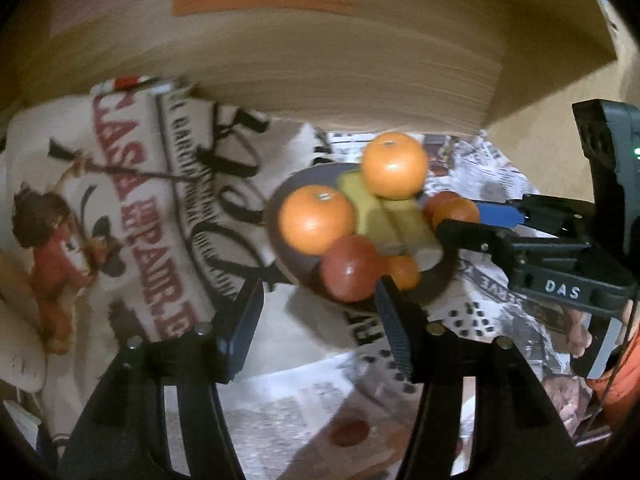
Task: Organize fruits
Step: 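Lower both mandarins onto the grey plate beside the oranges and open both grippers, then grasp a dark red grape with the right gripper while the left gripper grasps another grape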
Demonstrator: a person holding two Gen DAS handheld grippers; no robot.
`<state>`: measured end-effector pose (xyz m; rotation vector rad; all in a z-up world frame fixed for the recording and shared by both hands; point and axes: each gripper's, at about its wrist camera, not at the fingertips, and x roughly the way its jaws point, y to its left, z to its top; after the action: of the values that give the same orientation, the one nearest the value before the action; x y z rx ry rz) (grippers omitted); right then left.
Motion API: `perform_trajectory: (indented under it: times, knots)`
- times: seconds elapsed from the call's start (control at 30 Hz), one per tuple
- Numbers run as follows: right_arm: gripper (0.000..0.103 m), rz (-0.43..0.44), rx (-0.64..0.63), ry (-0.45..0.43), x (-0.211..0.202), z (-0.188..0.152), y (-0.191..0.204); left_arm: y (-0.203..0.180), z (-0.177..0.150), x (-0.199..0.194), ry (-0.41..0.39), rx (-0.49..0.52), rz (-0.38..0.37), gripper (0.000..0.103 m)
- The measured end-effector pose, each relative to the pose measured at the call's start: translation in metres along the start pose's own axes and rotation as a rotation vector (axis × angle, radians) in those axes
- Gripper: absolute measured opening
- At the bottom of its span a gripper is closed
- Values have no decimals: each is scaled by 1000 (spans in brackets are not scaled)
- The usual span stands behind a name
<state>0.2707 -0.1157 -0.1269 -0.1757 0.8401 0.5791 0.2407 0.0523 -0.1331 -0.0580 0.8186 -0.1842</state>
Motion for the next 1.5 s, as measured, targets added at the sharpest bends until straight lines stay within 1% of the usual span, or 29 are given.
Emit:
perform_trajectory:
  times: [0.13, 0.23, 0.3, 0.33, 0.37, 0.43, 0.6, 0.77, 0.93, 1.07, 1.23, 1.37, 1.5]
  knots:
    - [36, -22, -9, 31, 21, 8, 2, 16, -4, 3, 2, -20, 10, 58]
    - [36, -25, 4, 50, 31, 12, 0, 21, -6, 4, 3, -19, 14, 58]
    - [38, -30, 10, 57, 34, 13, 0, 22, -8, 4, 3, -14, 15, 58]
    - [46, -32, 12, 60, 35, 14, 0, 22, -9, 4, 3, -11, 14, 58]
    - [55, -30, 17, 59, 34, 15, 0, 22, -10, 4, 3, -10, 13, 58]
    - [64, -29, 26, 39, 28, 16, 0, 20, -11, 4, 2, -7, 13, 58]
    - [64, -35, 10, -7, 6, 15, 8, 14, -15, -5, -16, 7, 17, 58]
    - [64, -36, -1, -62, -22, 5, 17, 6, -22, -26, -45, 23, 20, 58]
    - [64, -19, 2, -102, -47, -16, 30, 1, -39, -47, -57, 27, 24, 59]
    - [64, -2, 7, -117, -60, -36, 42, 2, -57, -57, -49, 20, 28, 61]
    - [64, 14, 17, -104, -62, -64, 56, 0, -81, -65, -27, 12, 29, 61]
    - [64, 35, 24, -57, -53, -89, 66, -1, -98, -66, -4, 5, 25, 61]
    - [64, 56, 21, -14, -44, -105, 76, 0, -112, -62, 19, -3, 19, 61]
